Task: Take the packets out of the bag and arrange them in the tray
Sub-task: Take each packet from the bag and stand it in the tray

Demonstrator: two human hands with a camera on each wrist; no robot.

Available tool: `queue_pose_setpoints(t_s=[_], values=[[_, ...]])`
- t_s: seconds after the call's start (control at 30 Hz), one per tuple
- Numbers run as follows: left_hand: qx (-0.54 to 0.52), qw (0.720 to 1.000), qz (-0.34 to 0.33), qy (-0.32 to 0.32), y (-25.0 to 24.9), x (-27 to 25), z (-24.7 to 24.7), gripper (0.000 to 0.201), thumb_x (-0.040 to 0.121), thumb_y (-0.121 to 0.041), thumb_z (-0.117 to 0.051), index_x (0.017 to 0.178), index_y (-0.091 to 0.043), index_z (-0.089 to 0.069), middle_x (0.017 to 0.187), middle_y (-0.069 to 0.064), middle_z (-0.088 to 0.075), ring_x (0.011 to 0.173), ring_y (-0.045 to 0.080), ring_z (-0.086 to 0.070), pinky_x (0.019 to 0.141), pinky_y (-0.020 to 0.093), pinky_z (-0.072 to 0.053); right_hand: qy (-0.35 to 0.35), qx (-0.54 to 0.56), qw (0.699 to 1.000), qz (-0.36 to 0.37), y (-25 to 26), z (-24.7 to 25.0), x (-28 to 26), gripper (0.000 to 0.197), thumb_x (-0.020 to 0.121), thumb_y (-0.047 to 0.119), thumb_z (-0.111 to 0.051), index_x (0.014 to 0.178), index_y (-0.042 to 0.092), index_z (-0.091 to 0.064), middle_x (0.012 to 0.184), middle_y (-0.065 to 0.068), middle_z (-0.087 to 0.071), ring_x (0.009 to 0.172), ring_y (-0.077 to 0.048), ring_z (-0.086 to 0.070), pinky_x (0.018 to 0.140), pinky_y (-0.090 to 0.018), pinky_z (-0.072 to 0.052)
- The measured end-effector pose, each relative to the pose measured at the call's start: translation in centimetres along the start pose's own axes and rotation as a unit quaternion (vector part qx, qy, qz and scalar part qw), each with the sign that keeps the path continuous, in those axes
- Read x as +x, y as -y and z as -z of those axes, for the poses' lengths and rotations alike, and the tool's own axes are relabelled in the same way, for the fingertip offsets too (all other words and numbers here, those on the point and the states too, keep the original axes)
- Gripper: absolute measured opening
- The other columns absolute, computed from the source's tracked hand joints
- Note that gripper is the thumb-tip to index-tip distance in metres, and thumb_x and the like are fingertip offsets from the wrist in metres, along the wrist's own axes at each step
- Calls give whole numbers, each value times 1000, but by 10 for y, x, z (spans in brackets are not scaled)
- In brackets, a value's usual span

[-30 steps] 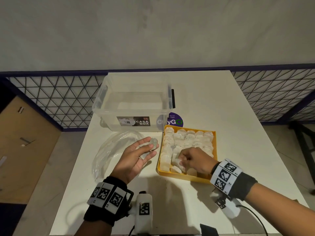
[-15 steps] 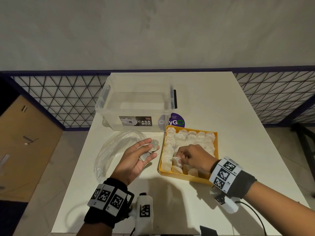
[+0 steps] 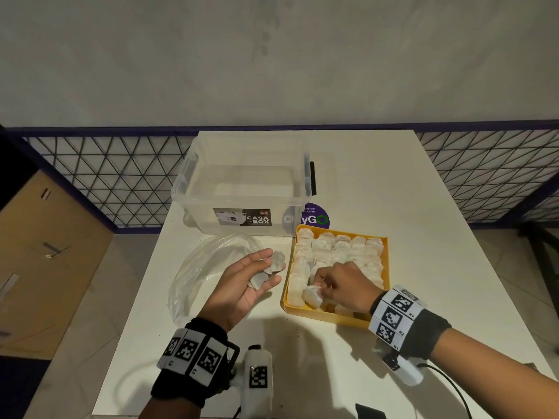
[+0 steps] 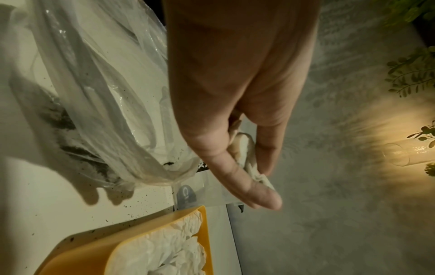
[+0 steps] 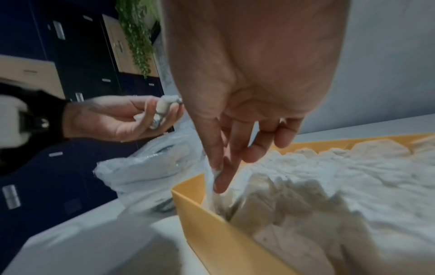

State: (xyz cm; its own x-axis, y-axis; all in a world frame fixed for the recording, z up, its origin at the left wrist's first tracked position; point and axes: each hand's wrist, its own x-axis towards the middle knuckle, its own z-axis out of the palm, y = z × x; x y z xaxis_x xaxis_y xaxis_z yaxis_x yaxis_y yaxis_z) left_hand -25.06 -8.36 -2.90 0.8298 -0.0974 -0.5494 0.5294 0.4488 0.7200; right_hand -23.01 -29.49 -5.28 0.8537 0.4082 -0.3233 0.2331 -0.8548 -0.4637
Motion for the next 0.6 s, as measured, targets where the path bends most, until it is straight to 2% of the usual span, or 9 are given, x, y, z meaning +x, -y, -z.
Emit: queue_pose_setpoints(t_s=[0.1, 0.2, 0.27, 0.33, 0.4, 0.43, 0.53, 0.6], values=[[2, 1000, 12, 6, 1, 1, -1, 19, 92, 0, -52, 105, -5, -64, 112, 16, -67, 95, 27, -66, 79, 31, -58, 4, -96, 995, -24, -2, -6, 5, 19, 91, 22, -50, 107, 17, -59, 106, -4, -66, 105, -23, -53, 97, -31, -27], [26, 999, 13, 15, 2, 2, -1, 21, 91, 1, -53, 106, -8, -65, 108, 17, -69, 88, 26, -68, 90, 36, -53, -24, -204, 978, -30, -4, -9, 6, 24, 92, 24, -43, 113, 18, -54, 113, -6, -62, 112, -25, -47, 95, -34, -29], [41, 999, 10, 17, 3, 2, -1, 23, 91, 1, -54, 107, -10, -65, 104, 14, -70, 82, 23, -70, 95, 38, -49, -61, -217, 974, -15, -3, -8, 5, 29, 91, 24, -44, 119, 18, -50, 117, -5, -58, 113, -25, -44, 93, -34, -30], [54, 998, 5, 16, 3, 3, -2, 28, 91, 2, -54, 111, -14, -64, 103, 11, -69, 74, 18, -71, 92, 37, -51, -116, -151, 982, 15, 3, -3, 4, 29, 92, 25, -44, 120, 19, -50, 115, -2, -56, 110, -23, -44, 90, -32, -31], [67, 998, 2, 18, 3, 3, -3, 34, 90, 3, -55, 117, -18, -60, 108, 11, -64, 71, 17, -70, 85, 34, -54, -165, 2, 986, 35, 14, 5, 5, 25, 95, 29, -46, 117, 20, -55, 107, 1, -58, 103, -18, -45, 86, -29, -34], [74, 997, 1, 20, 3, 4, -3, 36, 90, 3, -56, 119, -19, -58, 110, 12, -63, 70, 17, -70, 80, 32, -56, -166, 87, 981, 43, 20, 8, 7, 25, 95, 30, -47, 115, 20, -57, 105, 1, -59, 100, -16, -46, 84, -27, -36], [86, 996, 1, 26, 2, 5, -7, 42, 89, 4, -57, 125, -17, -52, 110, 15, -62, 69, 17, -70, 65, 27, -59, -100, 244, 963, 61, 37, 14, 14, 24, 94, 30, -50, 109, 16, -63, 103, -2, -65, 94, -16, -55, 82, -22, -41], [95, 995, 2, 22, 2, 5, -8, 44, 88, 4, -59, 127, -15, -50, 115, 16, -59, 68, 17, -70, 62, 26, -59, -66, 266, 960, 62, 42, 13, 17, 22, 92, 28, -55, 104, 14, -66, 100, -5, -66, 91, -19, -58, 83, -29, -45]])
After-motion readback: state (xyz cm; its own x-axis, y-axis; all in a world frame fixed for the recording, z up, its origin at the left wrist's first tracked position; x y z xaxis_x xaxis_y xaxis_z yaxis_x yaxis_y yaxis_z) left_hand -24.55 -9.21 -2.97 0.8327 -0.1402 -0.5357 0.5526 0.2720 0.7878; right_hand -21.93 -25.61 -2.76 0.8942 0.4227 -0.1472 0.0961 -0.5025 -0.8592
